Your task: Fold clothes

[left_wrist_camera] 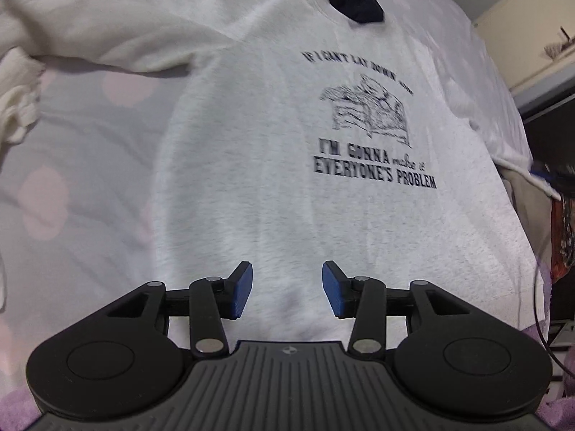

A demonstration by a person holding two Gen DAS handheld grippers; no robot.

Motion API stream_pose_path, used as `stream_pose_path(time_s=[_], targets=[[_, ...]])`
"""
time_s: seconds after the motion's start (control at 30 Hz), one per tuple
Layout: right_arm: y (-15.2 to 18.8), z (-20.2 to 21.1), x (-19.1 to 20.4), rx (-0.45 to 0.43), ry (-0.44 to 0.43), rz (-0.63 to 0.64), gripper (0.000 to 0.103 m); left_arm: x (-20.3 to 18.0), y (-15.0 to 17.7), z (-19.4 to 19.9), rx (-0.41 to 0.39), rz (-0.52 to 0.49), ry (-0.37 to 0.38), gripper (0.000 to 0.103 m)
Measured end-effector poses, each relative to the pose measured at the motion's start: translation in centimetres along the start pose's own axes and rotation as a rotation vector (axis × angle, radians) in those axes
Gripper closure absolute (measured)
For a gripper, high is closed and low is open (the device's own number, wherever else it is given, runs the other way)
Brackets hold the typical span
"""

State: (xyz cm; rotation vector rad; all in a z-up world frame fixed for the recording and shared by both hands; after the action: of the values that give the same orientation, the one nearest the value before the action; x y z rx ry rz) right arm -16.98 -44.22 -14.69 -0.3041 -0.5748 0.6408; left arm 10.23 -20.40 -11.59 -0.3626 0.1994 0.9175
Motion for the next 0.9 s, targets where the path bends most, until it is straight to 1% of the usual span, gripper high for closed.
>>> stream_pose_path(time_s=[0.07, 0.1, 0.17, 0.23, 0.33, 0.43, 0.47, 0.5, 0.53, 0.57, 0.63, 0.73, 0.83, 0.9], targets=[[-0.9, -2.2, 0.4, 0.020, -0.029, 0.002, 0.082, -1.7, -1.3, -1.1, 0.014, -0.023, 0.011, 0.062], [-1.2, -3.3, 0.6, 0.027, -0.054, -0.016, 0.079, -2.6, -2.0, -1.7, 0.019, -0.037, 0.019, 0.062], [-1.5, -5.2, 0.6, 0.039, -0.096, -0.058, 0.076, -4.7, -3.7, -2.8, 0.024, -0.070, 0.035, 0.062], [-1.6, -6.9, 0.4, 0.049, -0.130, -0.105, 0.076, -7.0, -5.6, -4.0, 0.026, -0.117, 0.043, 0.062], [-1.2, -9.1, -0.5, 0.059, -0.174, -0.206, 0.071, -10.5, -8.1, -5.9, 0.034, -0.183, 0.061, 0.061], [-0.4, -11.1, -1.9, 0.080, -0.216, -0.314, 0.070, -13.5, -9.8, -7.9, 0.044, -0.228, 0.093, 0.060], [0.2, -11.5, -2.2, 0.088, -0.220, -0.337, 0.071, -14.5, -10.3, -8.6, 0.048, -0.241, 0.104, 0.060], [0.8, -11.9, -2.6, 0.097, -0.225, -0.359, 0.089, -15.4, -10.8, -9.2, 0.053, -0.255, 0.114, 0.060], [1.4, -12.3, -2.9, 0.105, -0.229, -0.381, 0.098, -16.2, -11.1, -9.8, 0.059, -0.267, 0.122, 0.059], [2.0, -12.7, -3.3, 0.114, -0.233, -0.402, 0.098, -17.0, -11.4, -10.4, 0.066, -0.278, 0.130, 0.059], [3.3, -12.8, -3.6, 0.127, -0.199, -0.409, 0.098, -18.3, -11.8, -11.6, 0.084, -0.296, 0.143, 0.059], [3.6, -12.5, -3.7, 0.118, -0.202, -0.397, 0.099, -19.4, -11.9, -12.9, 0.099, -0.309, 0.153, 0.059], [3.9, -12.2, -3.8, 0.108, -0.204, -0.386, 0.097, -19.6, -11.5, -13.4, 0.103, -0.301, 0.171, 0.059], [4.1, -12.0, -3.9, 0.101, -0.206, -0.379, 0.086, -19.2, -11.2, -13.4, 0.102, -0.291, 0.174, 0.059]])
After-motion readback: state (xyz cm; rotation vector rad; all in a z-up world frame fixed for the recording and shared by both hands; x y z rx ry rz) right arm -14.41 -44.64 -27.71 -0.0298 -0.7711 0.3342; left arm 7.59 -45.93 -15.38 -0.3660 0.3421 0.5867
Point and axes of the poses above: each gripper's, at about its wrist camera, not at the fingertips, and z roughly against the way its jaws point, x to its left, y to its underside, the point moved 1 cm from there along -z, roughly the way its jaws point, and after that the axes turned 1 degree about -z, right-handed, at the moved point
